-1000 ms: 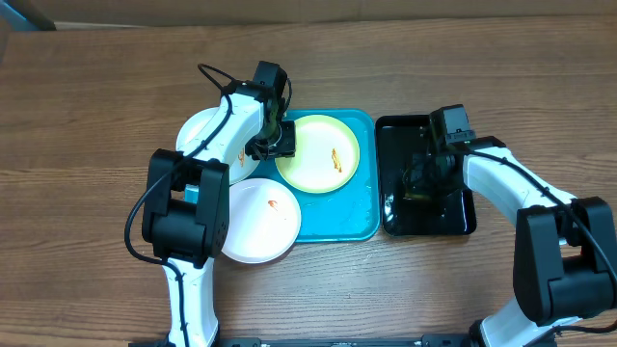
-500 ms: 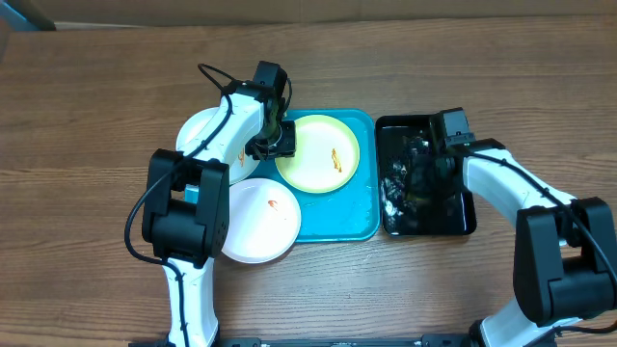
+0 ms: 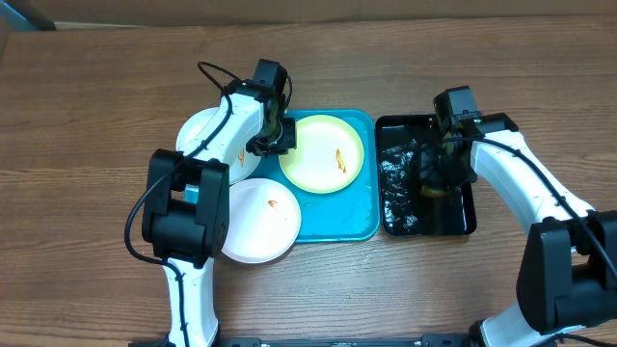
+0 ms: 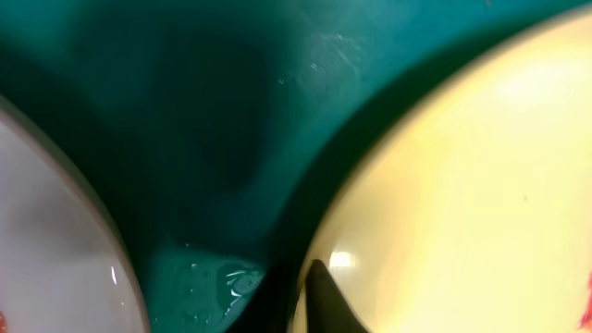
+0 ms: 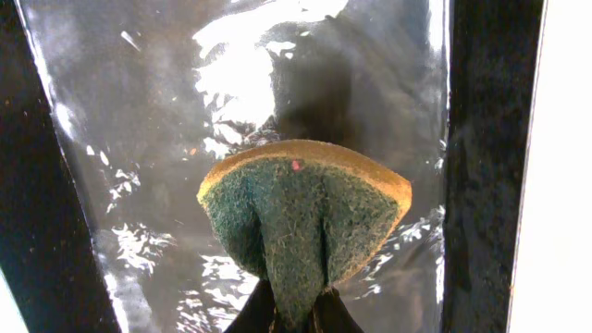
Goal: Clean dirty plates on tray and stack at the side
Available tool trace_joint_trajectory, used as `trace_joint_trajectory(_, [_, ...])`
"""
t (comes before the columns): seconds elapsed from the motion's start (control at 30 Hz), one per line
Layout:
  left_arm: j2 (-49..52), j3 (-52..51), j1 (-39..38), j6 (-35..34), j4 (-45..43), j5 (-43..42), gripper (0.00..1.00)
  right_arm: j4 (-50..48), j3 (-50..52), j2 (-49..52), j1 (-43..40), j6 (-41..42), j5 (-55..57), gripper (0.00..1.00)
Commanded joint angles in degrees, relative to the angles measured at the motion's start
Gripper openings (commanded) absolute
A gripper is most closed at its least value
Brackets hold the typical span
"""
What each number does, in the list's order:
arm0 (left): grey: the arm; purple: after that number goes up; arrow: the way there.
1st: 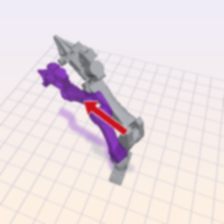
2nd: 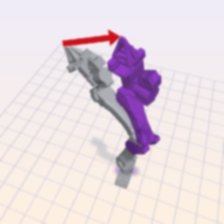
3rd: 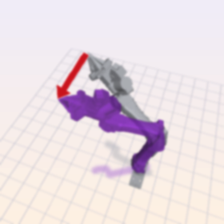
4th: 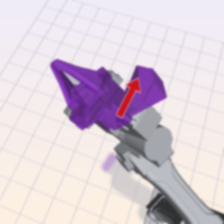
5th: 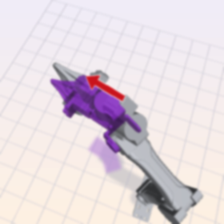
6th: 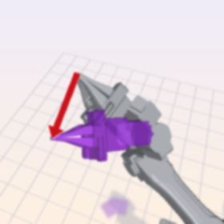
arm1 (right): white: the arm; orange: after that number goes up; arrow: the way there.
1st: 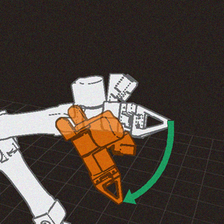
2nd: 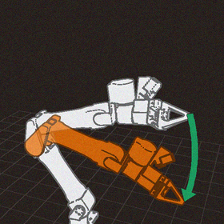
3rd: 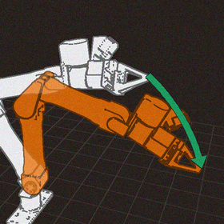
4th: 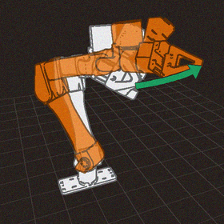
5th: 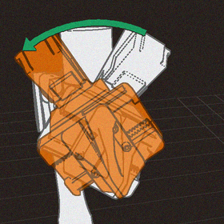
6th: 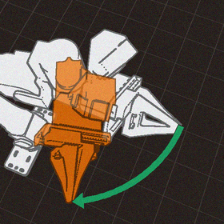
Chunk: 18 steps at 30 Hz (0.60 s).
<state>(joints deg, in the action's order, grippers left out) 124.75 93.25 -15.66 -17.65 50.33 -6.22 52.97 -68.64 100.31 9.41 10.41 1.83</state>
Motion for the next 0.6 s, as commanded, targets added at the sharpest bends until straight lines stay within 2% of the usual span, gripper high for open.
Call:
trace_joint_trajectory(0.0, [0.74,-0.13,-0.17,-0.11,1.36,0.63,0.04,-0.42,-1.27,-1.68,-0.15,-1.40,-2.78,0.04])
trace_joint_trajectory(0.13, [0.76,-0.13,-0.17,-0.17,3.52,0.20,0.06,1.29,-3.04,-1.68,-0.15,-2.12,-3.58,0.04])
trace_joint_trajectory(0.27, [0.74,-0.11,-0.15,-0.15,2.16,0.28,0.36,3.54,-5.51,-1.68,-0.13,-4.74,-3.65,0.04])
trace_joint_trajectory(0.3, [0.74,-0.11,-0.15,-0.15,1.62,0.26,0.37,4.04,-6.19,-1.68,-0.09,-5.42,-3.65,0.04])
trace_joint_trajectory(0.33, [0.74,-0.11,-0.13,-0.17,1.29,0.24,0.34,4.44,-6.82,-1.68,-0.07,-5.77,-3.67,0.04])
trace_joint_trajectory(0.4, [0.74,-0.11,-0.09,-0.17,1.07,0.22,0.07,5.03,-7.65,-1.68,-0.04,-5.84,-3.65,0.04])
trace_joint_trajectory(0.57, [0.74,-0.11,-0.44,-0.15,2.34,0.17,0.04,5.79,-7.96,-1.68,0.46,-7.78,-3.63,0.04])
